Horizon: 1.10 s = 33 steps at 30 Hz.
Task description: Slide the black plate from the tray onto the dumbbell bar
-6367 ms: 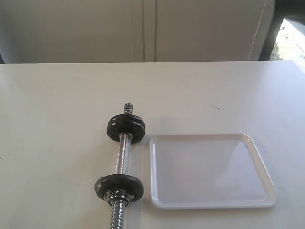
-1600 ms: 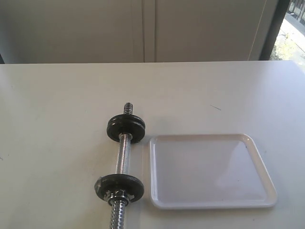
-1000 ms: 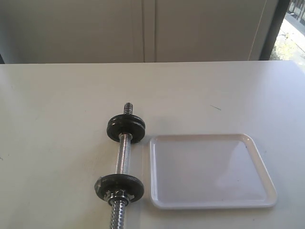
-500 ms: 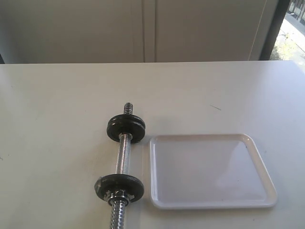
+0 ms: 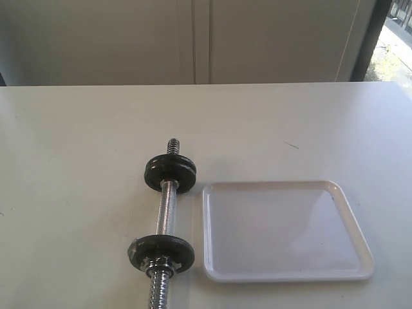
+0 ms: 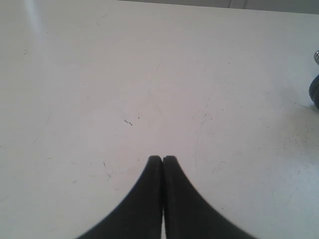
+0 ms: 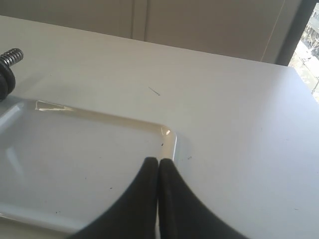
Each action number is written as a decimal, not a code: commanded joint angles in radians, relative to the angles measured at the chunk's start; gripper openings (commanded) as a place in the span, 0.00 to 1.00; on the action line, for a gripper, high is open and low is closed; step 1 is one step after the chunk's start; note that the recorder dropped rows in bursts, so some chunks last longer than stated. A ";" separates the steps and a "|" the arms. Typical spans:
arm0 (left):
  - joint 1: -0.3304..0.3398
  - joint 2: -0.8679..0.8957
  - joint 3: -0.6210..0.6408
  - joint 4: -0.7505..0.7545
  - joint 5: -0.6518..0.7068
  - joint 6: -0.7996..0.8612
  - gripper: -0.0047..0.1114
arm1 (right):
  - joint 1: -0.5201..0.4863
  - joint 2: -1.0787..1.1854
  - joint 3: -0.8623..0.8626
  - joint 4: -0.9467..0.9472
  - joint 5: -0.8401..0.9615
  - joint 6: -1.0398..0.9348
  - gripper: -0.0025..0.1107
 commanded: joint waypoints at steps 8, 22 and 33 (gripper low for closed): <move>0.000 -0.003 0.002 -0.005 -0.003 -0.005 0.04 | -0.001 -0.006 0.007 0.001 -0.005 0.007 0.02; 0.000 -0.003 0.002 -0.005 -0.003 -0.005 0.04 | -0.001 -0.006 0.007 0.002 -0.012 0.159 0.02; 0.000 -0.003 0.002 -0.005 -0.003 -0.005 0.04 | -0.001 -0.006 0.007 0.002 0.004 0.159 0.02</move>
